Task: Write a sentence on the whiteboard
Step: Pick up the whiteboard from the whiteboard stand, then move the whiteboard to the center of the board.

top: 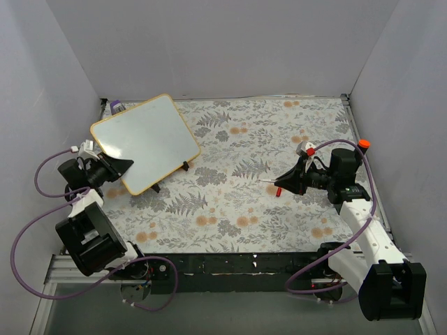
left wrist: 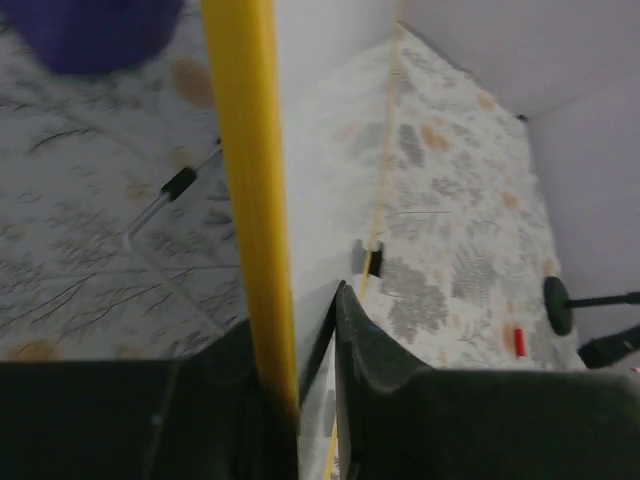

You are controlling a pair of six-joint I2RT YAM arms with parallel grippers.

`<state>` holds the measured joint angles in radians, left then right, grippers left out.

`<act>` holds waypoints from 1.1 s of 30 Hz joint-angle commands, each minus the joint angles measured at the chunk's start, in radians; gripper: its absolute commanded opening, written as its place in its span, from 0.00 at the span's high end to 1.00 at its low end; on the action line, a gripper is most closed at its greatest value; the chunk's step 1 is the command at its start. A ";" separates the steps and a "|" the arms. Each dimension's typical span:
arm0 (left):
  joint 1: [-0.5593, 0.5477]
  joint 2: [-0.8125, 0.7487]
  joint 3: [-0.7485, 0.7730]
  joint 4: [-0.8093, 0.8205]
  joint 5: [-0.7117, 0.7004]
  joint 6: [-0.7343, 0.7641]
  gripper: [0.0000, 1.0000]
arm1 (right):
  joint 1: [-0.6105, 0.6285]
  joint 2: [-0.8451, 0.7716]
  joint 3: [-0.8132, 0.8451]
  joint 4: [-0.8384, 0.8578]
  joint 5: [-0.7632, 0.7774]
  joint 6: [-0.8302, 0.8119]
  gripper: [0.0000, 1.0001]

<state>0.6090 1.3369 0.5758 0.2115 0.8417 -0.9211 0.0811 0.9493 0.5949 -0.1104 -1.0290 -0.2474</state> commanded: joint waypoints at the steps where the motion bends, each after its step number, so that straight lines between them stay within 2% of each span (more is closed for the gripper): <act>1: 0.000 -0.022 0.044 0.049 0.074 0.024 0.99 | 0.008 0.000 0.031 0.011 -0.028 -0.007 0.99; 10: 0.003 -0.104 0.032 0.182 0.148 -0.074 1.00 | 0.008 -0.001 0.029 0.011 -0.028 -0.007 0.99; 17: -0.035 -0.173 0.021 0.416 0.178 -0.344 1.00 | 0.008 0.000 0.031 0.011 -0.025 -0.007 0.99; 25: -0.127 -0.219 0.119 0.408 0.097 -0.420 1.00 | 0.008 0.005 0.031 0.011 -0.014 -0.012 0.99; 28: -0.178 -0.220 0.130 0.434 0.076 -0.455 1.00 | 0.006 0.003 0.039 -0.006 -0.011 -0.024 0.99; 32: -0.386 -0.258 0.125 0.364 -0.009 -0.403 1.00 | 0.006 -0.018 0.057 -0.037 -0.020 -0.053 0.99; 33: -0.422 -0.287 0.102 0.373 -0.068 -0.413 1.00 | 0.006 -0.024 0.063 -0.043 -0.023 -0.056 0.99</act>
<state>0.3424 1.1656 0.6529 0.5068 0.8658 -1.3231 0.0856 0.9504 0.5972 -0.1265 -1.0313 -0.2672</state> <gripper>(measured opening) 0.042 0.197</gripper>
